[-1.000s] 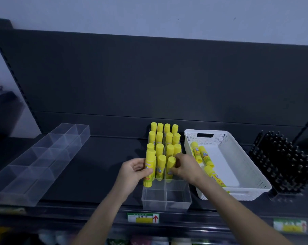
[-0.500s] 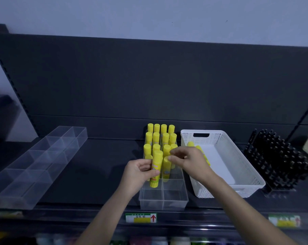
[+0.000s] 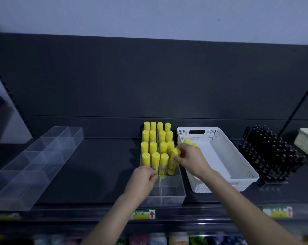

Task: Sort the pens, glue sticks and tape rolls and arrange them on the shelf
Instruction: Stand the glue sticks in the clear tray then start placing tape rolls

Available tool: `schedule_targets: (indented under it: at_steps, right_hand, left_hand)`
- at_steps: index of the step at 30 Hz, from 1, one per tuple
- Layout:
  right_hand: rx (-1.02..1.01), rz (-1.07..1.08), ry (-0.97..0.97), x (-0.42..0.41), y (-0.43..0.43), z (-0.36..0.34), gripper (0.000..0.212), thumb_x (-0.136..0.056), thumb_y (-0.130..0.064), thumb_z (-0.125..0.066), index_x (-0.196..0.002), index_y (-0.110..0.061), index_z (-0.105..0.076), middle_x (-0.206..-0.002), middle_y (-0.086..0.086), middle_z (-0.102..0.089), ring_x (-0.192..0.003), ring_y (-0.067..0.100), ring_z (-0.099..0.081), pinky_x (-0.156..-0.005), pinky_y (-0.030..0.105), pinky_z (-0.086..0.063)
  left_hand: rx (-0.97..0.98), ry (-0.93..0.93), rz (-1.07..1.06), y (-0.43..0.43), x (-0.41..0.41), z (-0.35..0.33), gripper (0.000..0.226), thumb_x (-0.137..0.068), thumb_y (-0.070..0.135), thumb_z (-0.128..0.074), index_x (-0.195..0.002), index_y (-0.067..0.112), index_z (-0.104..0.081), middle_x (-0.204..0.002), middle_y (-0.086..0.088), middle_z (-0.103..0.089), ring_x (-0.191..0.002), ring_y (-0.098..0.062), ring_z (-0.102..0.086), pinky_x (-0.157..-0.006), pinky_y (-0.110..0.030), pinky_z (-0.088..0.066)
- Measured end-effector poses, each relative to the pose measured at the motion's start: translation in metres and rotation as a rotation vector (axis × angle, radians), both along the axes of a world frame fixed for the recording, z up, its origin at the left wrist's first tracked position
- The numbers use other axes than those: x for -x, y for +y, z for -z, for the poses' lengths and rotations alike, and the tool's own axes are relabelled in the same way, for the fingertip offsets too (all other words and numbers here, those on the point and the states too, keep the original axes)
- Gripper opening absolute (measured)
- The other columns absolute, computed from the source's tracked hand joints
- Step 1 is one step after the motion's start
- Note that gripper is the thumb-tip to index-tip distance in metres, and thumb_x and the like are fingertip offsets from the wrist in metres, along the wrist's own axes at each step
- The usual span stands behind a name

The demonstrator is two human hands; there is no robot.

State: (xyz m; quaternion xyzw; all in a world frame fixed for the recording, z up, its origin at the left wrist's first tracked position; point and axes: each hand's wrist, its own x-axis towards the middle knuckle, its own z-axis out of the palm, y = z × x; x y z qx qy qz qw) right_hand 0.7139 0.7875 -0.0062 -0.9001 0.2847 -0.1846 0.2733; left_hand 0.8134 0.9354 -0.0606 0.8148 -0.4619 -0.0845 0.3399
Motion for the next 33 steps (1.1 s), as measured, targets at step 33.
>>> schedule_targets:
  at_steps: [33]
  right_hand:
    - [-0.066,-0.043,0.689,0.071,-0.102,0.032,0.028,-0.084,-0.034,-0.056,-0.073,-0.01,-0.048,-0.094,0.012,-0.06,-0.092,0.027,-0.059,-0.069,0.027,-0.038]
  left_hand:
    - [0.091,-0.17,-0.087,-0.115,0.08,-0.041,0.025,-0.09,0.015,-0.048,-0.087,0.002,-0.069,-0.082,-0.011,-0.068,-0.082,-0.023,-0.06,-0.072,-0.032,-0.042]
